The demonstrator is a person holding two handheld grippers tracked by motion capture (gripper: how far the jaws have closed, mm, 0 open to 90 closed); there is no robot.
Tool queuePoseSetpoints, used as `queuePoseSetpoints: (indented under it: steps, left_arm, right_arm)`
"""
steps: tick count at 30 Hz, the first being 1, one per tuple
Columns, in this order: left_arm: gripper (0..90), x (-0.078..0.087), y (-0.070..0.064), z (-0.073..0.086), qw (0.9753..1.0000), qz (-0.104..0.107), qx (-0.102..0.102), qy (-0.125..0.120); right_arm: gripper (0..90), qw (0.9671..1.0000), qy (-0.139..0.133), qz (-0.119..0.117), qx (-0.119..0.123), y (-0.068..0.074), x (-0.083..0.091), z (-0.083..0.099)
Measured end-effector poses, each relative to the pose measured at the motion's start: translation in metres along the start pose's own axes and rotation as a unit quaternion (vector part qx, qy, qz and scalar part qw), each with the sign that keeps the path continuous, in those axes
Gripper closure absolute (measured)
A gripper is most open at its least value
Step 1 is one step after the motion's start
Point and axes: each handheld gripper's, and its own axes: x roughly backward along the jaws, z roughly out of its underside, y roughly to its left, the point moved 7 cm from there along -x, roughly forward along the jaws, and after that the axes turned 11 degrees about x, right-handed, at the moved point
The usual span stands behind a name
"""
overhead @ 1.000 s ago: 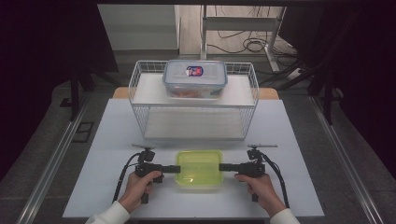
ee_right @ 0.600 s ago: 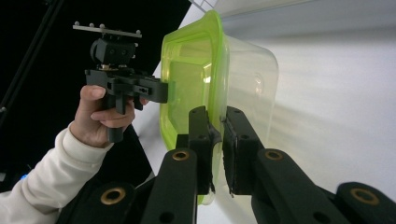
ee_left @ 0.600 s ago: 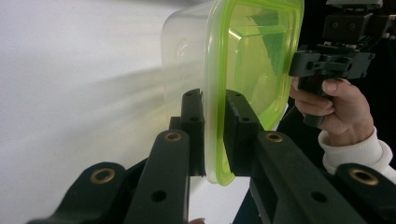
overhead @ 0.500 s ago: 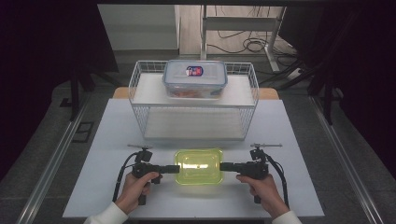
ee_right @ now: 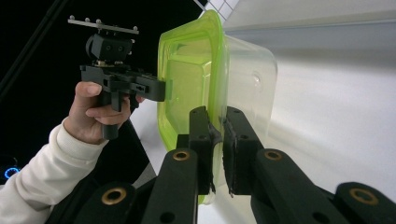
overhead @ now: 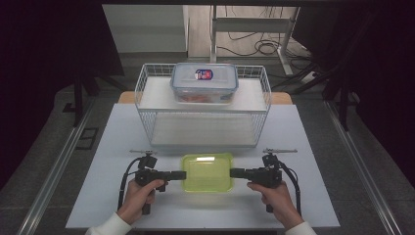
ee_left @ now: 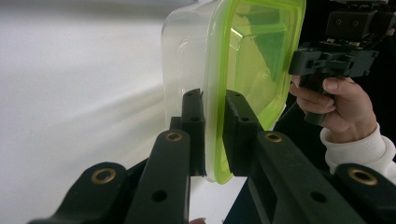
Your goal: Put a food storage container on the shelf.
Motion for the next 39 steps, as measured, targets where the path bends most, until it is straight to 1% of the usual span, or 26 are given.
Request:
queuePoseSetpoints:
  steps: [5,6,16,21,24,26,30,39]
  left_arm:
    - [80.5,0.004,-0.003,-0.002,1.0000,-0.002,-0.004,-0.004]
    - [80.5,0.004,-0.004,-0.002,1.0000,-0.002,-0.005,-0.005]
    - [80.6,0.013,-0.017,-0.009,0.9998,-0.001,-0.019,-0.012]
    - [80.6,0.022,-0.028,-0.018,0.9995,-0.004,-0.026,-0.021]
    - [80.6,0.027,-0.033,-0.025,0.9992,-0.007,-0.033,-0.022]
    - [80.6,0.030,-0.037,-0.029,0.9991,-0.008,-0.035,-0.025]
    - [80.5,0.036,-0.045,-0.036,0.9987,-0.008,-0.042,-0.028]
    - [80.5,0.046,-0.061,-0.051,0.9978,-0.006,-0.053,-0.039]
  right_arm:
    - [82.5,1.0000,-0.003,0.001,0.009,0.004,0.000,-0.004]
    - [82.5,0.9999,-0.003,0.004,0.011,0.005,0.001,-0.005]
    - [82.5,0.9995,-0.012,0.006,0.028,0.015,0.005,-0.016]
    - [82.5,0.9989,-0.019,0.007,0.042,0.022,0.007,-0.030]
    - [82.5,0.9985,-0.023,0.006,0.048,0.025,0.008,-0.038]
    - [82.5,0.9984,-0.024,0.005,0.050,0.027,0.008,-0.043]
    - [82.5,0.9981,-0.028,0.005,0.055,0.031,0.010,-0.053]
    - [82.5,0.9966,-0.034,0.009,0.075,0.042,0.015,-0.076]
